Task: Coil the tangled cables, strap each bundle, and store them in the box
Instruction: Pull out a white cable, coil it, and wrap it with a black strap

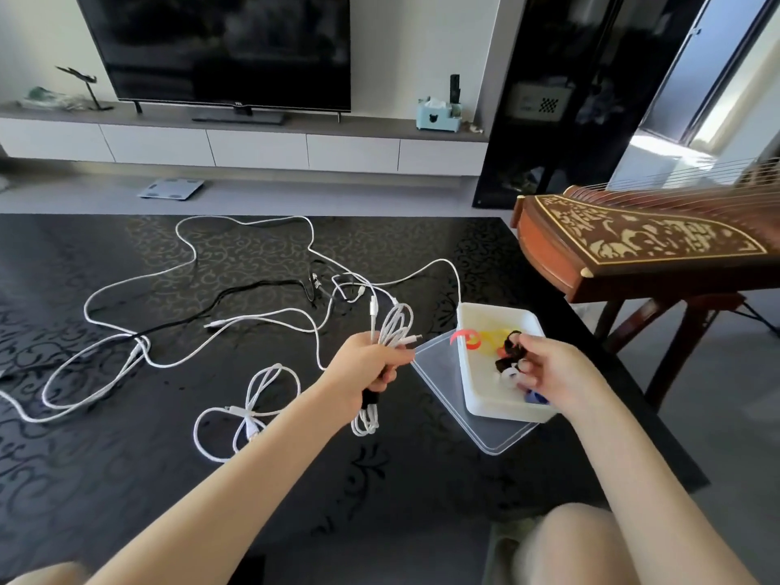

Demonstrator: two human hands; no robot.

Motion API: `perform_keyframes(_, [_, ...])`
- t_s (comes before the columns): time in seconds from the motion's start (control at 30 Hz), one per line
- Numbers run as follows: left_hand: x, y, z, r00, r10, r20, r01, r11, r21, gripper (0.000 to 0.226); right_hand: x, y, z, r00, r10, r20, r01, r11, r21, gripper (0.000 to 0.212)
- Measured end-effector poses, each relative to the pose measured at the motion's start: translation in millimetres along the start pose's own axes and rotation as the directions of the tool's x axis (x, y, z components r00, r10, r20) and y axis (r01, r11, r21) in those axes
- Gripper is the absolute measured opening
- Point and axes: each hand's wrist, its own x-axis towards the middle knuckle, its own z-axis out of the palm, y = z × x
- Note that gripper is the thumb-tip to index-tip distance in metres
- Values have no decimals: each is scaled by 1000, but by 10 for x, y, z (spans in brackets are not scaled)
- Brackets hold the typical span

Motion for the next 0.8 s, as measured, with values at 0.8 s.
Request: perform_keyframes(0.8, [-1047, -19, -258, 911, 399, 107, -393, 756, 524, 22, -1235, 435, 1024, 747, 226, 625, -298, 954, 12, 18])
